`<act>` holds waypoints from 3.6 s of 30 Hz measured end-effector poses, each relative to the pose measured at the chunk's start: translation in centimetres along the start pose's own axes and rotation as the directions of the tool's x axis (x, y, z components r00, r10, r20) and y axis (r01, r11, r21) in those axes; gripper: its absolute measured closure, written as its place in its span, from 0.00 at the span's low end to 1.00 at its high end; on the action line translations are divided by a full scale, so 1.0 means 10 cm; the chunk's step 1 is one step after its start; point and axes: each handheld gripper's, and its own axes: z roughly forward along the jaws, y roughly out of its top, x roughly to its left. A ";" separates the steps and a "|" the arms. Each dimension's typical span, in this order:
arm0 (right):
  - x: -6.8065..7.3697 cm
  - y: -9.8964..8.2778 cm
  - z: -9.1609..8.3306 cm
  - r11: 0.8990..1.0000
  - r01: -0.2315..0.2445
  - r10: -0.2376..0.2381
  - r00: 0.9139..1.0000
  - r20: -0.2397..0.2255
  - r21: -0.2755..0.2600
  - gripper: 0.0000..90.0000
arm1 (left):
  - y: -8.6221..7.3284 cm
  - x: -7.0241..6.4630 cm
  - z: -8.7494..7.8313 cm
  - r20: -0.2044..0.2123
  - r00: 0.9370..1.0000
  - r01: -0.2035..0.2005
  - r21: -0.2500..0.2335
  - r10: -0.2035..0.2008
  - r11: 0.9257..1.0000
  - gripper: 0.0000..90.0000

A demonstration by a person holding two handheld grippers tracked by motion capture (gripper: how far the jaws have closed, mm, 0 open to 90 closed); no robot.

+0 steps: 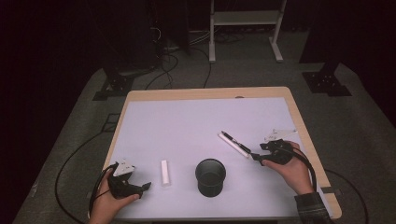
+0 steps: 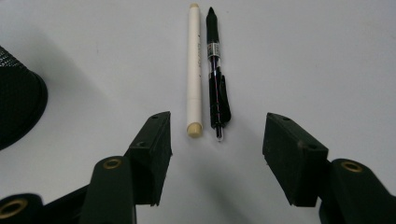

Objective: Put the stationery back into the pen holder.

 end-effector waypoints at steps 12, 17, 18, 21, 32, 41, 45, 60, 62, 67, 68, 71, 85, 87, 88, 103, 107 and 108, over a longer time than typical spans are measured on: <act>0.02 0.13 0.09 1.000 0.009 -0.009 1.000 -0.015 0.004 0.49 | 0.00 0.00 0.00 0.000 1.000 0.000 -0.001 0.000 1.000 0.04; 0.02 0.19 0.15 1.000 0.020 -0.020 1.000 -0.020 0.002 0.50 | 0.00 0.00 0.00 0.001 1.000 0.000 -0.001 0.000 1.000 0.04; 0.02 0.21 0.16 1.000 0.019 -0.019 1.000 -0.021 0.003 0.50 | 0.00 0.00 0.00 0.001 1.000 0.000 -0.001 0.000 1.000 0.04; 0.02 0.26 0.20 1.000 0.020 -0.020 1.000 -0.021 0.005 0.51 | 0.00 0.00 0.00 0.001 1.000 0.000 -0.001 0.000 1.000 0.04; 0.02 0.37 0.31 0.999 0.031 -0.031 0.999 -0.032 0.005 0.54 | 0.00 0.00 0.00 0.001 1.000 0.000 -0.001 0.000 1.000 0.04; 0.06 0.48 0.42 0.999 0.049 -0.048 0.998 -0.046 0.013 0.58 | 0.00 0.00 0.00 0.000 1.000 0.000 -0.001 0.000 1.000 0.04; 0.08 0.52 0.46 0.999 0.049 -0.048 0.997 -0.058 0.006 0.60 | 0.00 0.00 0.00 0.000 1.000 0.000 -0.001 0.000 1.000 0.04; 0.13 0.69 0.63 0.996 0.081 -0.080 0.994 -0.077 0.021 0.66 | 0.00 0.00 0.00 0.001 1.000 -0.003 0.001 0.003 1.000 0.04; 0.14 0.72 0.66 0.996 0.088 -0.086 0.993 -0.076 0.024 0.67 | 0.00 0.00 0.00 0.001 1.000 -0.004 0.000 0.004 1.000 0.04; 0.14 0.77 0.76 0.996 0.081 -0.078 0.994 -0.083 0.041 0.69 | 0.00 0.00 0.00 0.001 1.000 0.001 -0.002 -0.001 1.000 0.04; 0.14 0.77 0.76 0.996 0.081 -0.078 0.994 -0.083 0.041 0.69 | 0.00 0.00 0.00 0.001 1.000 0.001 -0.002 -0.001 1.000 0.04; 0.14 0.78 0.83 0.995 0.089 -0.084 0.993 -0.085 0.054 0.71 | 0.00 0.00 0.00 0.001 1.000 0.001 -0.002 -0.001 1.000 0.04; 0.14 0.82 1.02 0.991 0.106 -0.099 0.991 -0.084 0.081 0.76 | 0.00 0.00 0.00 0.001 1.000 0.002 -0.002 -0.002 1.000 0.04; 0.14 0.83 1.03 0.991 0.107 -0.101 0.992 -0.080 0.082 0.76 | 0.00 0.00 0.00 0.001 1.000 0.001 -0.002 -0.001 1.000 0.04; 0.14 0.83 1.04 0.990 0.113 -0.106 0.991 -0.084 0.084 0.76 | 0.00 0.00 0.00 0.002 1.000 0.002 -0.002 -0.002 1.000 0.04; 0.15 0.80 1.15 0.986 0.115 -0.103 0.990 -0.100 0.123 0.79 | 0.00 0.00 0.00 0.001 1.000 0.001 -0.003 -0.001 1.000 0.04; 0.15 0.81 1.18 0.984 0.110 -0.096 0.990 -0.102 0.138 0.79 | 0.00 0.00 0.00 0.001 1.000 0.002 -0.002 -0.002 1.000 0.04; 0.15 0.81 1.18 0.984 0.110 -0.096 0.990 -0.102 0.138 0.79 | 0.00 0.00 0.00 0.001 1.000 0.002 -0.002 -0.002 1.000 0.04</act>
